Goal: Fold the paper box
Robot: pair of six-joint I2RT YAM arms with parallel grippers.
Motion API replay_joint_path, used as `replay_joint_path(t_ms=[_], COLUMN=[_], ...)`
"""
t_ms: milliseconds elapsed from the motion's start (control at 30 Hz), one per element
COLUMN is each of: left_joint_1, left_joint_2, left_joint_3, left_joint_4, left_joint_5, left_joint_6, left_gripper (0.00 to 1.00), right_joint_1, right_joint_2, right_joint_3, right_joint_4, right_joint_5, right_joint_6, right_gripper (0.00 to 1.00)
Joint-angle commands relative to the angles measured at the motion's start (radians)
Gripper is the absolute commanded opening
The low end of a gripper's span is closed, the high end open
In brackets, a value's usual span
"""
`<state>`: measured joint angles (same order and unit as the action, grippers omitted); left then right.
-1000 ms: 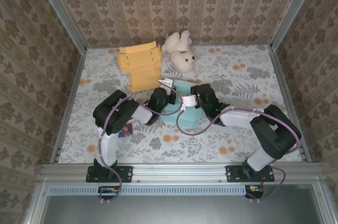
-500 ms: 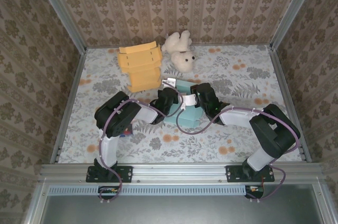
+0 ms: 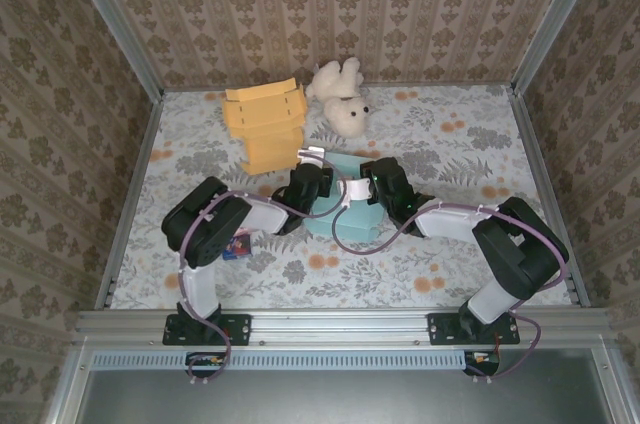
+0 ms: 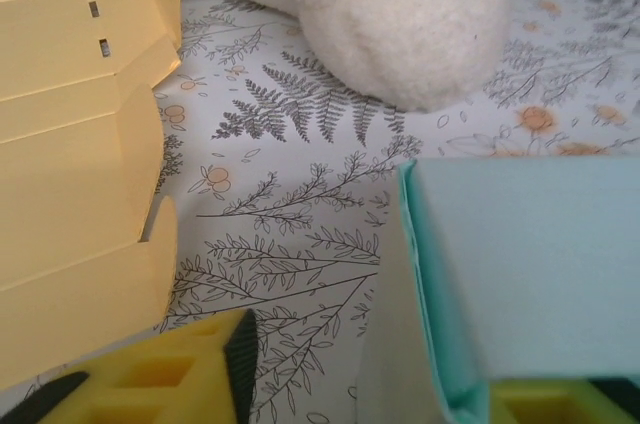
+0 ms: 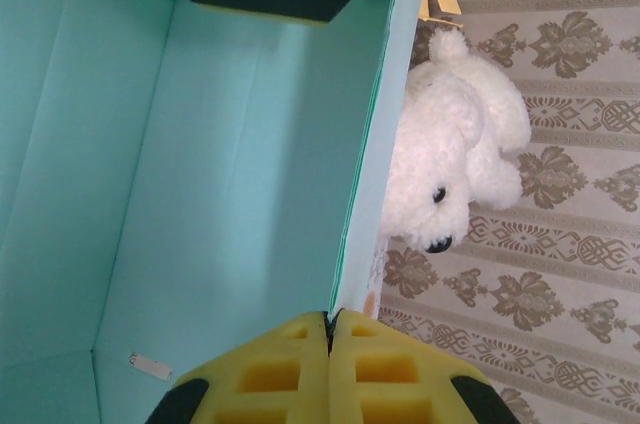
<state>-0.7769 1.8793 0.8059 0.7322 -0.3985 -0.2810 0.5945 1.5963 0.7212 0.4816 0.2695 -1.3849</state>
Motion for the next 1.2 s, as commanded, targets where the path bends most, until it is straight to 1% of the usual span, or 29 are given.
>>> replay_joint_path(t_ms=[0,100,167,267,400,567,667,767,867,933,1000,1067,1167], left_joint_1=[0.009,0.010,0.007,0.013,0.043,0.034,0.018,-0.004,-0.021,-0.022,-0.023,-0.022,-0.026], left_joint_2=[-0.081,-0.117,-0.129,-0.117,-0.074,-0.028,0.001,0.029,0.057,0.074,0.084,0.088,0.087], left_joint_3=[-0.040,-0.079,-0.094,-0.096,-0.078,-0.047,-0.014,0.019,0.043,0.047,0.046,0.041,0.028], left_joint_4=[-0.001,0.019,0.017,0.007,0.022,0.105,0.127,0.127,0.116,0.115,0.119,0.128,0.149], left_joint_5=[0.071,0.138,0.160,0.127,0.126,0.114,0.070,-0.013,-0.102,-0.121,-0.131,-0.131,-0.123], left_joint_6=[-0.008,0.007,0.025,0.067,0.092,0.114,0.120,0.136,0.138,0.129,0.120,0.114,0.109], left_gripper=[0.50,0.53,0.55,0.55,0.51,0.49,0.44,0.35,0.24,0.12,0.05,0.00,0.00], right_joint_1=[0.007,0.007,0.008,0.012,0.016,0.018,0.019,0.020,0.019,0.019,0.019,0.019,0.019], right_joint_2=[0.011,0.012,0.011,0.009,0.007,0.013,0.017,0.016,0.018,0.018,0.020,0.022,0.023], right_joint_3=[0.006,0.007,0.008,0.009,0.009,0.009,0.009,0.009,0.011,0.012,0.014,0.014,0.016], right_joint_4=[-0.102,-0.104,-0.103,-0.105,-0.106,-0.109,-0.111,-0.114,-0.114,-0.115,-0.115,-0.109,-0.100], right_joint_5=[-0.018,-0.019,-0.018,-0.019,-0.022,-0.020,-0.018,-0.017,-0.017,-0.016,-0.019,-0.018,-0.019], right_joint_6=[0.022,0.023,0.024,0.023,0.022,0.021,0.017,0.017,0.017,0.020,0.023,0.026,0.039], right_gripper=[0.00,0.00,0.00,0.00,0.00,0.00,0.00,0.00,0.00,0.00,0.00,0.00,0.00])
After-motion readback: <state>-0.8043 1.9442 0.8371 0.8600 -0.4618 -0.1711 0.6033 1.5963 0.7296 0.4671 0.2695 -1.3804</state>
